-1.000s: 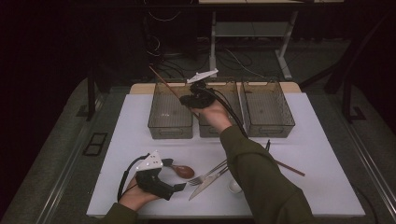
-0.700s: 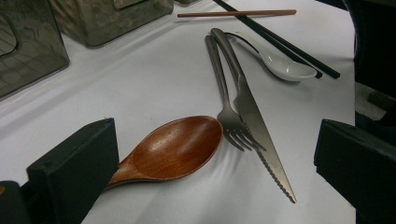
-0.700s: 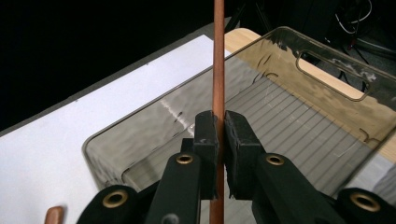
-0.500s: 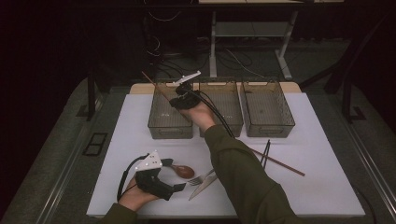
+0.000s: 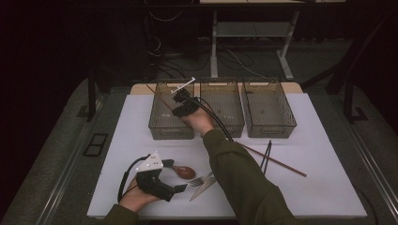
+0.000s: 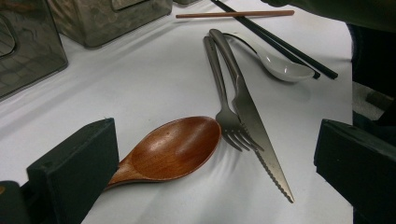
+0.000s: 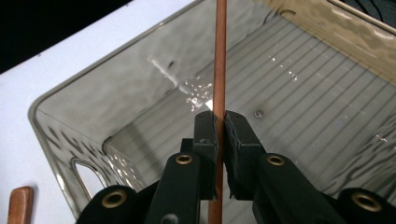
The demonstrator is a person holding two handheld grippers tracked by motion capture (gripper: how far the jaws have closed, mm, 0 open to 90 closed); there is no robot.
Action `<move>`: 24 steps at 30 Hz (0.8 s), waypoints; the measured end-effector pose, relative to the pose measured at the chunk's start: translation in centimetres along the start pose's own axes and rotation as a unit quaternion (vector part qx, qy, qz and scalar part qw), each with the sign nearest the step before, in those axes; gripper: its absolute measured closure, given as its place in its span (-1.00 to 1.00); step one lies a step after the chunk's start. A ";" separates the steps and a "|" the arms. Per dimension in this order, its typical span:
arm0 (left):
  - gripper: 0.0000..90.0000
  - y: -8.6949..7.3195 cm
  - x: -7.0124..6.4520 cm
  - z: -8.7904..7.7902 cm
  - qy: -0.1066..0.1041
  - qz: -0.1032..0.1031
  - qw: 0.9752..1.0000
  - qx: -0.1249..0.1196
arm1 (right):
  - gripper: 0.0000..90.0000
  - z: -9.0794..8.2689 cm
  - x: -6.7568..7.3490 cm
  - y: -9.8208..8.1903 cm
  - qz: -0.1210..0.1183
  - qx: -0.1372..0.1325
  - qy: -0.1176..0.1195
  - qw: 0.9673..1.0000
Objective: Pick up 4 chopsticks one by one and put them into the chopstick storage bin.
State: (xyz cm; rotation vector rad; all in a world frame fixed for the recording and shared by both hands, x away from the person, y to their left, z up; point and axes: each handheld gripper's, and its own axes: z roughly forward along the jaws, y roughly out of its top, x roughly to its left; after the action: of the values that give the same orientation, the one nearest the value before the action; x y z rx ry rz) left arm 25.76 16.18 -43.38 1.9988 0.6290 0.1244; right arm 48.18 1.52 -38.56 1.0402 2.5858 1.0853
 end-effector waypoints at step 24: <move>-1.00 -0.1 0.1 0.0 0.001 0.001 1.000 0.001 | 0.23 -3.0 -0.4 0.3 -0.016 -0.007 0.028 0.999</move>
State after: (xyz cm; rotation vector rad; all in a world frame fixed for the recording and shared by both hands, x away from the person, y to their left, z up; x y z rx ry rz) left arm 25.81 16.21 -43.48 2.0014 0.6291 0.1277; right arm 47.46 -0.28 -36.22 0.9749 2.6256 1.1392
